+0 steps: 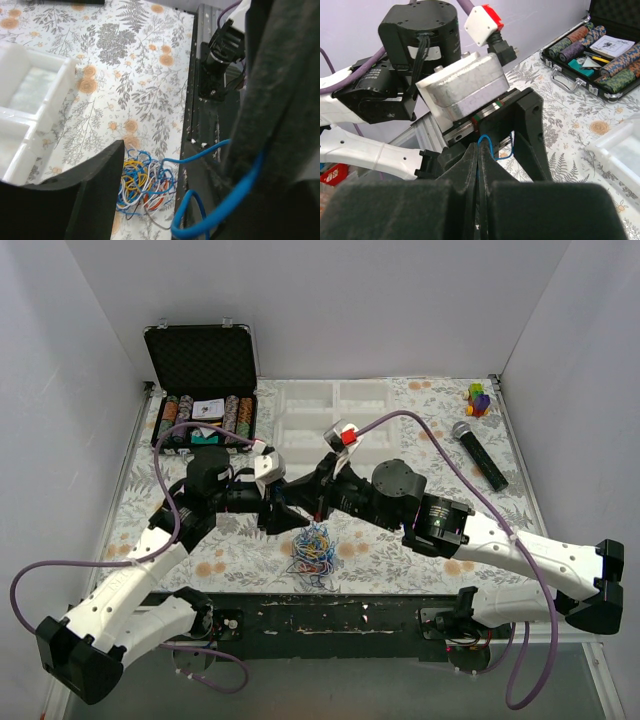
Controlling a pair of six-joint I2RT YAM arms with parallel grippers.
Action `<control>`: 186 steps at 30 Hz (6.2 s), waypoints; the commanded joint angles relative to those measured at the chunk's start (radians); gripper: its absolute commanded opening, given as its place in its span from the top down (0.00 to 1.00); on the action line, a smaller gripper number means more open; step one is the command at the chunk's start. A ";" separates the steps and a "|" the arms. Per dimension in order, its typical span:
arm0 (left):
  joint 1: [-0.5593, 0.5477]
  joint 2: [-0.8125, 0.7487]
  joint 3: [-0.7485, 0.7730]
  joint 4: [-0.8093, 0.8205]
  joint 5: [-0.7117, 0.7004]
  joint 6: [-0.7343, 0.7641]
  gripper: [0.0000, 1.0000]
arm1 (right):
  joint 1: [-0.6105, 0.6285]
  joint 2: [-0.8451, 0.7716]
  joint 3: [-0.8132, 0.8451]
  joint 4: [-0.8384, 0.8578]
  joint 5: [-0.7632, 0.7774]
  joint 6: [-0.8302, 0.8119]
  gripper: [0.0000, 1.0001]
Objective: Untangle the cables
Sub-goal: Untie the cable, then place the cable in the bin.
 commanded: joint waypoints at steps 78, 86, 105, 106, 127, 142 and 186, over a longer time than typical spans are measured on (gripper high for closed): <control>-0.035 0.674 0.212 0.199 -0.604 0.143 0.79 | 0.004 -0.522 -0.544 -0.177 0.501 0.122 0.19; -0.038 0.647 0.236 0.160 -0.588 0.130 0.43 | 0.004 -0.510 -0.543 -0.164 0.498 0.120 0.20; -0.024 0.732 0.521 0.148 -0.682 -0.089 0.27 | 0.004 -0.530 -0.555 -0.183 0.503 0.135 0.19; -0.023 0.764 0.558 0.135 -0.682 -0.112 0.26 | 0.004 -0.530 -0.555 -0.186 0.504 0.135 0.19; 0.035 1.042 0.687 0.157 -0.684 -0.276 0.25 | 0.004 -0.583 -0.564 -0.218 0.514 0.131 0.20; 0.066 1.102 0.738 0.166 -0.539 -0.275 0.90 | 0.006 -0.580 -0.558 -0.203 0.506 0.123 0.26; 0.061 0.546 0.307 0.128 -0.516 0.015 0.32 | -0.039 -0.413 -0.517 -0.214 0.577 0.082 0.23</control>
